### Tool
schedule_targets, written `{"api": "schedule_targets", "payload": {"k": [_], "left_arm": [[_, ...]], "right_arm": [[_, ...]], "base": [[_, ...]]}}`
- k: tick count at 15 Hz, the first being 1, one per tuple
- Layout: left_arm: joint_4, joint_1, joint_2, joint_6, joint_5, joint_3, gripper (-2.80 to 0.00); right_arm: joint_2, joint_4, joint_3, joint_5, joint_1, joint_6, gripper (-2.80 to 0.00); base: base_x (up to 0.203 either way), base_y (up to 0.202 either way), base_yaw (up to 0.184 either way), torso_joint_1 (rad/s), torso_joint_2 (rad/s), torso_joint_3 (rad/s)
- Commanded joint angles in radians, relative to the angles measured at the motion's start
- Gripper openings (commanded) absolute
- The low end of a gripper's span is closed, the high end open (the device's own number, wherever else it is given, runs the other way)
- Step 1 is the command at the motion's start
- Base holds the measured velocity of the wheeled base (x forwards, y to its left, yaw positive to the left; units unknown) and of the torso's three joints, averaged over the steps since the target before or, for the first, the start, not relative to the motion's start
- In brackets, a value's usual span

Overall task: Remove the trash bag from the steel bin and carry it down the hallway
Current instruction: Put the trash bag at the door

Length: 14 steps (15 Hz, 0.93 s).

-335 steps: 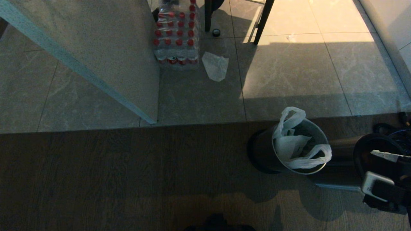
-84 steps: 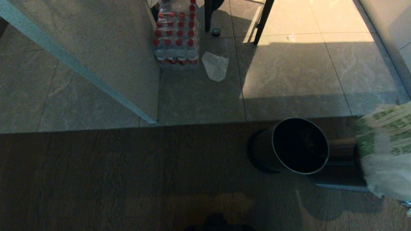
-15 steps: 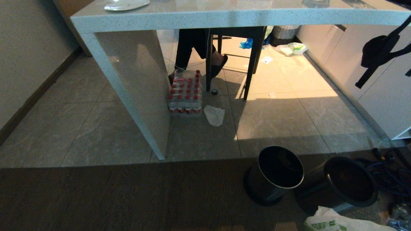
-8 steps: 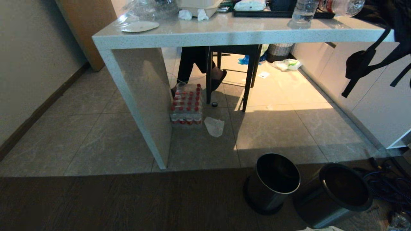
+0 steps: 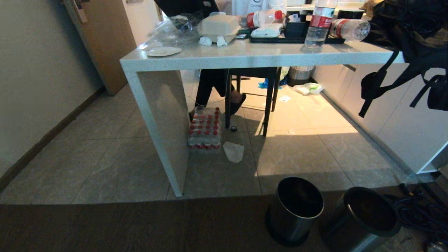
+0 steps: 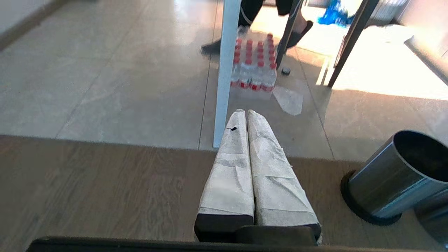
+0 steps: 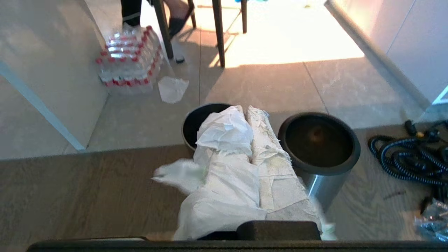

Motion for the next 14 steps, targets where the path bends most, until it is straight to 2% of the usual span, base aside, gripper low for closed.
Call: {"api": "schedule_targets", "payload": {"k": [1, 8, 14], "left_arm": [[0.000, 0.000, 0.000, -0.001, 0.000, 0.001, -2.80], [0.000, 0.000, 0.000, -0.001, -0.001, 0.000, -2.80], [0.003, 0.000, 0.000, 0.016, 0.000, 0.000, -2.80]], "right_arm": [[-0.002, 0.000, 0.001, 0.000, 0.000, 0.000, -2.80], [-0.002, 0.000, 0.000, 0.000, 0.000, 0.000, -2.80], [-0.002, 0.000, 0.001, 0.000, 0.000, 0.000, -2.80]], "base": [[0.000, 0.000, 0.000, 0.002, 0.00, 0.198], [0.000, 0.000, 0.000, 0.001, 0.00, 0.190], [0.000, 0.000, 0.000, 0.001, 0.00, 0.025]]}}
